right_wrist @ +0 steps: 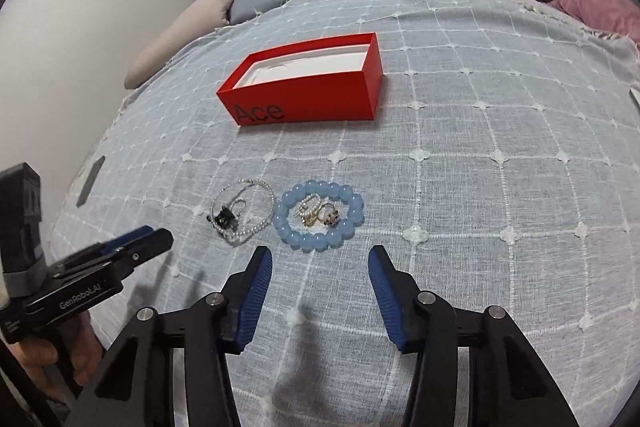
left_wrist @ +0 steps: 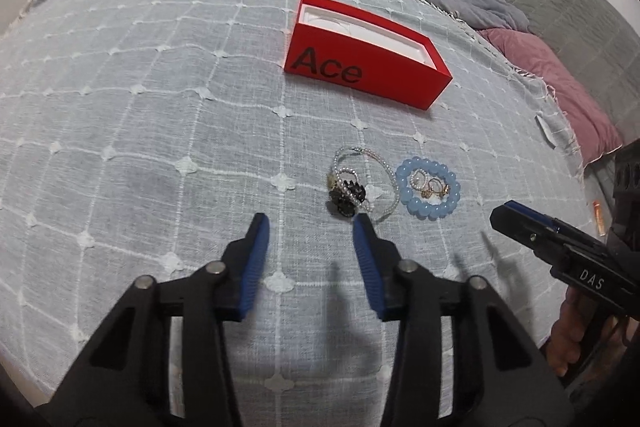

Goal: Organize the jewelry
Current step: 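Grasp the silver chain bracelet with the left tool while the right grasps the blue bracelet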

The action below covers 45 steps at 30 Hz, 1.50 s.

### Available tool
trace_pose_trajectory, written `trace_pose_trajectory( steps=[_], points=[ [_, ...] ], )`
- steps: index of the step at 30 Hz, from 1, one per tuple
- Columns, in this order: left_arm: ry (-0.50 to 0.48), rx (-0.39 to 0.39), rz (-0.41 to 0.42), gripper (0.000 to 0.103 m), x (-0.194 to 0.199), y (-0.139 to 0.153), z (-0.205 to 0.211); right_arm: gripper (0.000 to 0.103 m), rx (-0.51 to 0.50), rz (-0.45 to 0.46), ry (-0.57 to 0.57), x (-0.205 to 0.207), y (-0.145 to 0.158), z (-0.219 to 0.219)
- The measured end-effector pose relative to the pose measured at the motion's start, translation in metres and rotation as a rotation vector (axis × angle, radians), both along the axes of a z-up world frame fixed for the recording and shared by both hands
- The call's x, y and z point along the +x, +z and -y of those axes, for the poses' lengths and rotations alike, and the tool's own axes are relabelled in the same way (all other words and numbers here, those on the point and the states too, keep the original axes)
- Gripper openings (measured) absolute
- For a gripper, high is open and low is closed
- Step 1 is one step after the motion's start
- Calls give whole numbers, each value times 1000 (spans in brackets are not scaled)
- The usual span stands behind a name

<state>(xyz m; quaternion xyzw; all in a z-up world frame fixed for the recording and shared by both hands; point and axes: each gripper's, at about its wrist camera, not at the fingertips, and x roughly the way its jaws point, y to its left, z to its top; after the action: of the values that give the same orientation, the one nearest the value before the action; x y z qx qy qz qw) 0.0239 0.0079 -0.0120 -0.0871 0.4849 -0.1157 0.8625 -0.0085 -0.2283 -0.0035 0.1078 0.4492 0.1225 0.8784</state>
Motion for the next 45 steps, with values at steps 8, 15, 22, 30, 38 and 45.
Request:
trace_pose_trajectory(
  steps=[8, 15, 22, 30, 38, 45],
  points=[
    [-23, -78, -92, 40, 42, -2, 9, 44, 76, -73, -39, 42, -7, 20],
    [-48, -83, -180, 32, 72, -17, 20, 37, 80, -155, -31, 63, -27, 18],
    [-112, -48, -204, 10, 73, -29, 37, 29, 29, -172, -23, 74, -38, 10],
    [-143, -50, -128, 5, 70, -14, 39, 11, 41, -162, -23, 72, -33, 7],
    [-160, -85, -71, 5, 70, 2, 33, 11, 48, -93, -4, 61, -11, 6],
    [-171, -123, -27, 5, 70, 18, 35, 11, 97, -45, 59, 61, 4, -2]
  ],
)
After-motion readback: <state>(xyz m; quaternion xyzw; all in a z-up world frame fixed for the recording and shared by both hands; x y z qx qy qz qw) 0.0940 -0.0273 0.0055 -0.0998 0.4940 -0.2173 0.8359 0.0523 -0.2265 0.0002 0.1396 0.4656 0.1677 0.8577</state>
